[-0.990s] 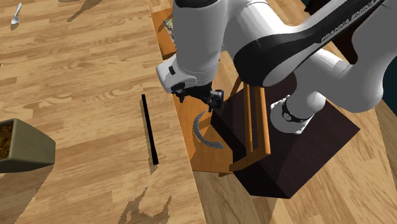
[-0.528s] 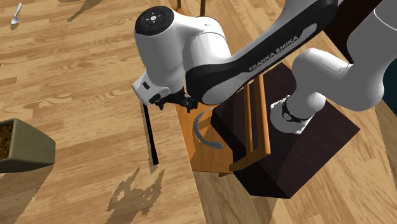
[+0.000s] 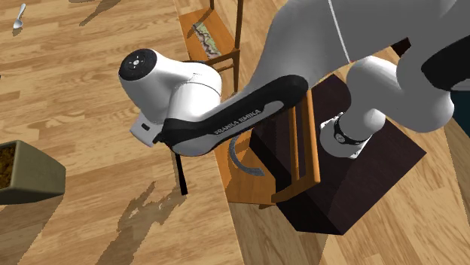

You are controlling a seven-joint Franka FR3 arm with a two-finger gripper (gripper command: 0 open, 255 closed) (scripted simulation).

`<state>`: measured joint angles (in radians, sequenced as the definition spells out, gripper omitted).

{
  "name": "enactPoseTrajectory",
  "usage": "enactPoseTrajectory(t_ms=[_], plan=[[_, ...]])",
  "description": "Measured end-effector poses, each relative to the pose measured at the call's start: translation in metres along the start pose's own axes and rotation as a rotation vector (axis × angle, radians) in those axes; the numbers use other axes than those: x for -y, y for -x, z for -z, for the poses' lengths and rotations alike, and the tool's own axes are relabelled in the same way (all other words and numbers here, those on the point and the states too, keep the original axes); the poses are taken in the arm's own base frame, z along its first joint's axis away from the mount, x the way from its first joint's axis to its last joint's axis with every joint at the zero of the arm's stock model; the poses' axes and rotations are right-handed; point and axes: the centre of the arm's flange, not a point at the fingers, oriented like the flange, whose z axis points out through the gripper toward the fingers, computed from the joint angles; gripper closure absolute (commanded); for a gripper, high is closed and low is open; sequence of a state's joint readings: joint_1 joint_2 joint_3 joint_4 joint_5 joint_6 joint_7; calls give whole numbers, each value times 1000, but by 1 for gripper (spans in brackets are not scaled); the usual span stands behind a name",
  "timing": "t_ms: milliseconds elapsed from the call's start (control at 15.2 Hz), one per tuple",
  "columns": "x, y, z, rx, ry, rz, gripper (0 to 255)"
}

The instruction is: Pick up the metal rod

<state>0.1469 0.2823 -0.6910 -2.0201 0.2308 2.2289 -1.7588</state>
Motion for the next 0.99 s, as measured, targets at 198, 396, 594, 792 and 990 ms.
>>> enactPoseTrajectory(t_ms=[198, 396, 594, 792, 990], plan=[[-32, -3, -24, 2, -5, 98, 0], [-39, -5, -41, 2, -7, 126, 0], [-39, -5, -58, 2, -7, 130, 0], [-40, -5, -69, 1, -7, 131, 255], [-41, -5, -69, 1, -4, 131, 255]])
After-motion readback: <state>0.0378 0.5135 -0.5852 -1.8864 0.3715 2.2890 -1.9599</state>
